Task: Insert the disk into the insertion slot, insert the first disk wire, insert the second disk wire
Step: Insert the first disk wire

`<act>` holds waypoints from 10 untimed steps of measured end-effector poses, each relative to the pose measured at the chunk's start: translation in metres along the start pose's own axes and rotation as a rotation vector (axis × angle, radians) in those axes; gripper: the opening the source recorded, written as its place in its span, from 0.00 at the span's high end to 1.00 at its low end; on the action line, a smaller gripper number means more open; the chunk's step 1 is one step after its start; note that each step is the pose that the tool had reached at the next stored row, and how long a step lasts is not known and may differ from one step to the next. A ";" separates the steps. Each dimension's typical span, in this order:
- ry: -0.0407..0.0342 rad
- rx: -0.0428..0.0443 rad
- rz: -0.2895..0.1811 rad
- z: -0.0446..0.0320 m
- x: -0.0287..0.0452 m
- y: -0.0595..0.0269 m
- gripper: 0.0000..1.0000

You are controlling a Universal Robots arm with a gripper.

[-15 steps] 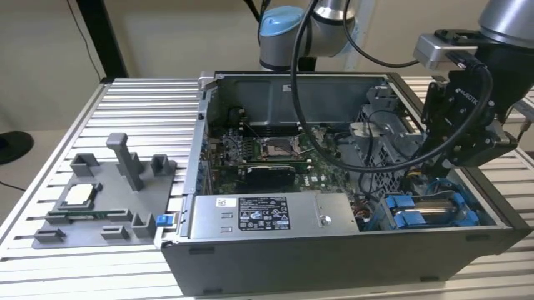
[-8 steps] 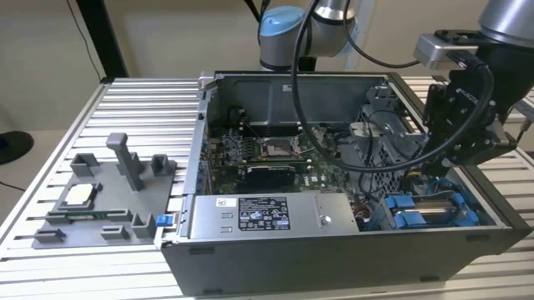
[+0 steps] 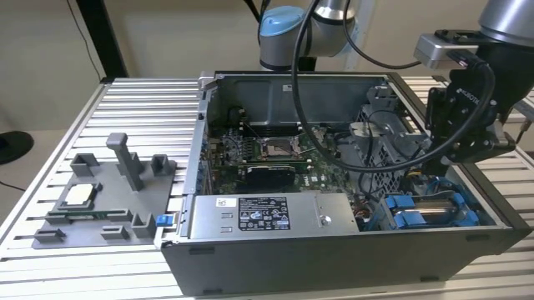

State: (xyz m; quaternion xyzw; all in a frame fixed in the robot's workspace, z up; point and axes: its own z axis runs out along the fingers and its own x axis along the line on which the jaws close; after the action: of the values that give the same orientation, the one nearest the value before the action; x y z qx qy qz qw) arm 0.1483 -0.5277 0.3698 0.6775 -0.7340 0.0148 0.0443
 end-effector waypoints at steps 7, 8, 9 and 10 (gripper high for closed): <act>0.0037 0.0003 0.000 -0.0003 -0.0009 0.0001 0.00; 0.0038 0.0003 0.000 -0.0003 -0.0012 0.0001 0.00; 0.0038 0.0003 0.000 -0.0003 -0.0015 0.0001 0.00; 0.0039 0.0003 0.000 -0.0004 -0.0021 0.0002 0.00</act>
State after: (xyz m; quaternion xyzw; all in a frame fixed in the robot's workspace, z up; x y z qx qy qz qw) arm 0.1483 -0.5256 0.3700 0.6775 -0.7340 0.0163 0.0456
